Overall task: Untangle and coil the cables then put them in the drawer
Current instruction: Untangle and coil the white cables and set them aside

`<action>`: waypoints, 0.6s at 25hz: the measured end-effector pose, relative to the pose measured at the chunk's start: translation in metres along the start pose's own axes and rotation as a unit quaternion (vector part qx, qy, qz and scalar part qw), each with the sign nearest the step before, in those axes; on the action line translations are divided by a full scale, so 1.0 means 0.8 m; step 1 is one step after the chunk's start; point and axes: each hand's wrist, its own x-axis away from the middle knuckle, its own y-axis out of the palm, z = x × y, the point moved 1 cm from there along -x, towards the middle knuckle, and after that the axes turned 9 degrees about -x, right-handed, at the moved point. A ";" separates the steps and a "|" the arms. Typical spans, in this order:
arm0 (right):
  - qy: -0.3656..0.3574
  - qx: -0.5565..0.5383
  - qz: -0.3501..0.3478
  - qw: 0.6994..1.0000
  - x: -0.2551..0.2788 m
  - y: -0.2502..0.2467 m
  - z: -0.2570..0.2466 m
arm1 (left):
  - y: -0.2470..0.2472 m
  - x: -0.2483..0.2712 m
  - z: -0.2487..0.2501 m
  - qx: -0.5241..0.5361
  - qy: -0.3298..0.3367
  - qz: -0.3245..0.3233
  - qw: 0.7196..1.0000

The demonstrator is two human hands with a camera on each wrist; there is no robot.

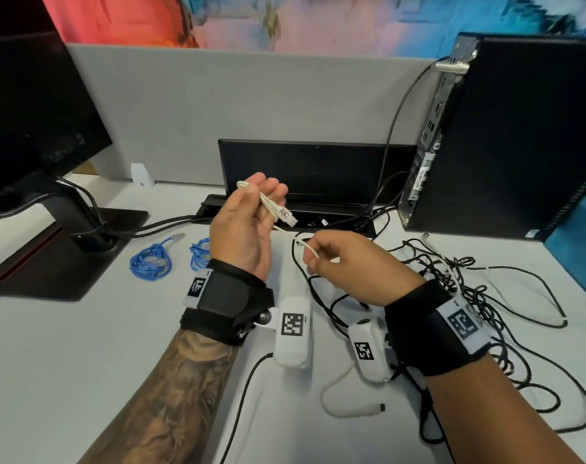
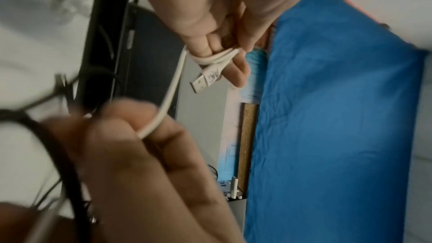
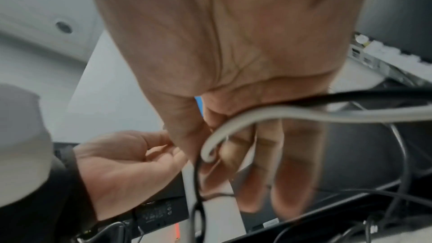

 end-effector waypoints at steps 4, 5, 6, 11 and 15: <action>-0.061 -0.024 0.111 0.992 0.005 -0.010 -0.013 | -0.004 0.005 0.009 -0.210 0.119 -0.031 0.970; -0.084 -0.032 0.138 0.986 0.008 -0.016 -0.020 | -0.004 0.008 0.009 -0.304 0.157 -0.055 0.938; -0.109 -0.042 0.160 0.980 0.011 -0.023 -0.026 | -0.003 0.012 0.009 -0.385 0.186 -0.084 0.900; -0.195 -0.066 0.242 0.948 0.025 -0.047 -0.042 | 0.022 0.038 0.003 -0.446 0.140 -0.285 0.837; -0.136 -0.101 0.247 0.954 0.009 -0.041 -0.021 | 0.023 0.038 0.010 -0.230 -0.072 -0.328 0.914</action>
